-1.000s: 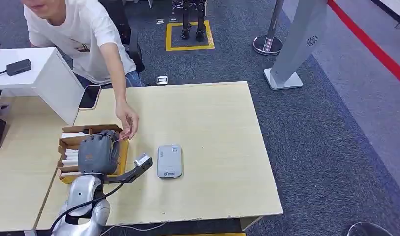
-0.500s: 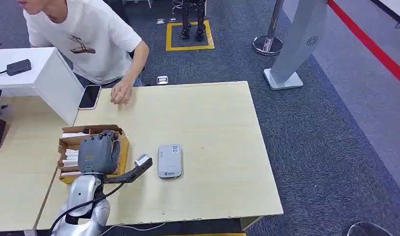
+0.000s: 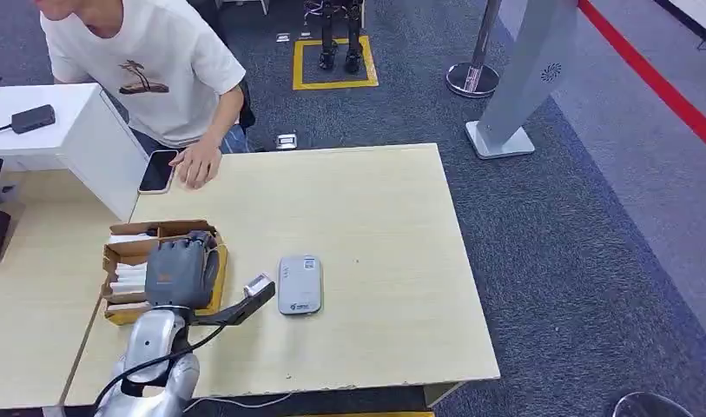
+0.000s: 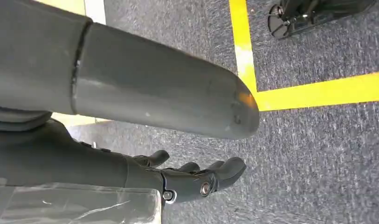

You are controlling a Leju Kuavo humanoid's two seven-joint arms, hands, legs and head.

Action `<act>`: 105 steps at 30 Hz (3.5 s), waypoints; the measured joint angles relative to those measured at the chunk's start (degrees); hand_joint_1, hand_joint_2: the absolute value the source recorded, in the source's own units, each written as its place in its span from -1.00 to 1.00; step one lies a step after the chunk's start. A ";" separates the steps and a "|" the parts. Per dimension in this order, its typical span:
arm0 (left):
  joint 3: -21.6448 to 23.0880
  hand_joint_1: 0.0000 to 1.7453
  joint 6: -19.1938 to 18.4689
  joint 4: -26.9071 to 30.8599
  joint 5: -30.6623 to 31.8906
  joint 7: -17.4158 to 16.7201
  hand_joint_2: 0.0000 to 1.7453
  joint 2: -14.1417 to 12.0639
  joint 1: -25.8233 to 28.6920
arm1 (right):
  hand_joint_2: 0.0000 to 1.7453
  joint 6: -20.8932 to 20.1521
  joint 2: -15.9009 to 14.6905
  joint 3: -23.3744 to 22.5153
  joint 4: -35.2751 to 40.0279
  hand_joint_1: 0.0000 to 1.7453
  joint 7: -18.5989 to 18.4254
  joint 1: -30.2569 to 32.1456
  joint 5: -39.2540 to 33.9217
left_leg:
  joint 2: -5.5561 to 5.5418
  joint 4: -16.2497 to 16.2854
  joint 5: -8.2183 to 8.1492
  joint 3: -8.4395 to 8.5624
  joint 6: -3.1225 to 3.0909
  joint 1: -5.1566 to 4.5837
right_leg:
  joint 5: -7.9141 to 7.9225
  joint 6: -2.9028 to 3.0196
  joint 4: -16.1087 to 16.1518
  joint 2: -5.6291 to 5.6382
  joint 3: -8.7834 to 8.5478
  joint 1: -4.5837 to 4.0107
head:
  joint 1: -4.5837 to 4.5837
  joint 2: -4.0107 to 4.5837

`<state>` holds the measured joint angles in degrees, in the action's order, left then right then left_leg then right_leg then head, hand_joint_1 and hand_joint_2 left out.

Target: Pass the card to the sensor for recognition and then transmit it.

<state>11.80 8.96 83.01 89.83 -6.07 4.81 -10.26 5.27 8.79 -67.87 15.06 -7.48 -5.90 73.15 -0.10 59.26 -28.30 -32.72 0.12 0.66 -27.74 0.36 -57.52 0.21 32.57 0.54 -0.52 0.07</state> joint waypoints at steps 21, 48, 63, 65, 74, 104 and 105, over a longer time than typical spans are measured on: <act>14.93 1.00 4.76 -16.17 0.00 2.01 1.00 2.69 -8.90 | -1.00 -1.03 0.00 1.53 0.00 -1.00 0.64 -0.03 2.08 | 0.00 0.01 0.00 -0.01 -0.02 -0.01 | 0.02 -0.01 0.01 0.01 0.00 0.02 | 0.00 0.00; 15.95 1.00 4.87 -18.86 0.00 2.69 1.00 3.15 -9.15 | -1.00 -1.03 -0.02 1.53 0.00 -1.00 0.33 -0.01 2.12 | 0.00 0.01 0.01 0.00 -0.02 -0.01 | 0.02 -0.01 0.00 0.01 0.00 0.02 | 0.00 0.00; 15.95 1.00 4.87 -18.86 0.00 2.69 1.00 3.15 -9.15 | -1.00 -1.03 -0.02 1.53 0.00 -1.00 0.33 -0.01 2.12 | 0.00 0.01 0.01 -0.01 -0.02 -0.02 | 0.02 -0.01 0.00 0.01 0.00 0.02 | 0.00 0.00; 15.95 1.00 4.87 -18.86 0.00 2.69 1.00 3.15 -9.15 | -1.00 -1.03 -0.02 1.53 0.00 -1.00 0.33 0.00 2.12 | 0.00 0.01 0.01 -0.01 -0.02 -0.01 | 0.02 -0.01 0.00 0.01 0.00 0.02 | 0.00 0.00; 15.95 1.00 4.87 -18.86 0.00 2.69 1.00 3.15 -9.15 | -1.00 -1.03 -0.02 1.53 0.00 -1.00 0.33 0.00 2.12 | 0.00 0.01 0.01 -0.01 -0.02 -0.02 | 0.02 -0.01 0.00 0.01 0.00 0.02 | 0.00 0.00; 31.23 1.00 10.34 -37.16 0.02 -6.52 1.00 4.17 -11.63 | -1.00 -1.18 -0.04 1.53 0.00 -1.00 1.53 -0.04 2.06 | 0.00 0.01 0.00 0.02 -0.03 -0.03 | 0.02 -0.01 0.01 0.00 -0.04 0.04 | 0.00 0.00; 31.60 1.00 10.40 -37.99 0.02 -6.52 1.00 4.37 -11.96 | -1.00 -1.18 -0.04 1.53 0.00 -1.00 1.53 -0.03 2.06 | -0.01 0.00 0.01 0.01 -0.03 -0.02 | 0.02 -0.01 0.01 -0.01 -0.04 0.03 | 0.00 0.00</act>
<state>43.41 19.37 45.02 89.85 -12.59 9.18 -22.22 4.09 8.74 -66.34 15.06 -5.94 -5.94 75.21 -0.11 59.26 -28.29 -32.71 0.09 0.64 -27.71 0.35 -57.51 0.20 32.53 0.58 -0.52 0.07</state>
